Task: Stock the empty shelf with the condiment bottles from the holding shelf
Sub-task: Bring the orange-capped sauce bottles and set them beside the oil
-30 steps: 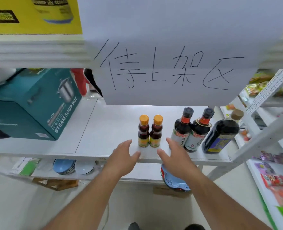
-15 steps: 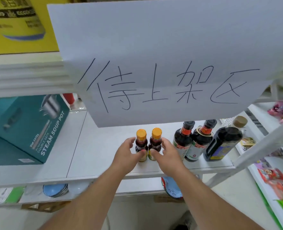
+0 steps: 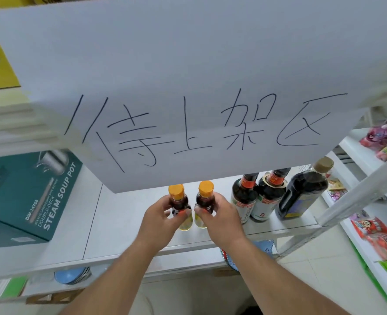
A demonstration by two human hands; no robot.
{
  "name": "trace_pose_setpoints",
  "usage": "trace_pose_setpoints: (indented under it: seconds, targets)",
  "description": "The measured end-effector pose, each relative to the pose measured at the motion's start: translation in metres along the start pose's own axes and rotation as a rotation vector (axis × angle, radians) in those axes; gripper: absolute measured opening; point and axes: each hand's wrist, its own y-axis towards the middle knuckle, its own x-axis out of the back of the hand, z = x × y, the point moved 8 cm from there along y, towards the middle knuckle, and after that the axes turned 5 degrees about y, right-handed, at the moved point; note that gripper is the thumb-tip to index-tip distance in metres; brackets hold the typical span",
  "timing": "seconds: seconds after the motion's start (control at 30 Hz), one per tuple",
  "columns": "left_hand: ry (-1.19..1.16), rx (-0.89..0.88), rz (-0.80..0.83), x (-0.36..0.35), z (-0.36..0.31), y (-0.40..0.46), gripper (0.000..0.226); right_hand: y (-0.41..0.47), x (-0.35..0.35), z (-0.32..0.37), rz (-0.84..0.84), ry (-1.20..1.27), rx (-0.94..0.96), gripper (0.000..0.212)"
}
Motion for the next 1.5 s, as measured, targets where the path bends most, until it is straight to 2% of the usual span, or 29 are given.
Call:
trace_pose_setpoints:
  seconds: [0.23,0.47,0.57,0.9,0.93,1.03,1.1,1.2,1.33,1.5]
  targets:
    - [-0.123,-0.055,0.093,0.034,-0.022,-0.032,0.022,-0.058,0.025,0.033,-0.055,0.046,0.037,0.016]
    - [-0.023,-0.178,0.322,0.007,-0.072,-0.059,0.021,-0.13,0.09,0.065,-0.207,0.031,0.022,0.02]
    - [-0.018,-0.246,0.408,-0.024,-0.106,-0.07,0.02,-0.159,0.127,0.068,-0.314,0.056,0.007,0.012]
    - [-0.018,-0.39,0.725,-0.147,-0.208,-0.115,0.012,-0.248,0.243,0.047,-0.587,0.092,-0.047,0.007]
    - [0.002,-0.413,0.737,-0.161,-0.216,-0.119,0.017,-0.258,0.255,0.042,-0.617,0.097,-0.062,0.006]
    - [0.051,-0.456,0.787,-0.209,-0.238,-0.136,0.052,-0.291,0.295,0.028,-0.723,0.118,-0.09,0.011]
    - [0.071,-0.489,0.823,-0.242,-0.256,-0.152,0.057,-0.315,0.323,0.02,-0.786,0.127,-0.103,0.013]
    - [0.103,-0.524,0.868,-0.288,-0.285,-0.179,0.049,-0.351,0.364,0.008,-0.846,0.134,-0.118,0.013]
    - [0.118,-0.587,0.886,-0.342,-0.326,-0.216,0.013,-0.392,0.42,-0.01,-0.932,0.113,-0.145,0.015]
    - [0.127,-0.664,0.929,-0.408,-0.363,-0.26,0.013,-0.44,0.476,-0.034,-1.029,0.097,-0.162,0.017]
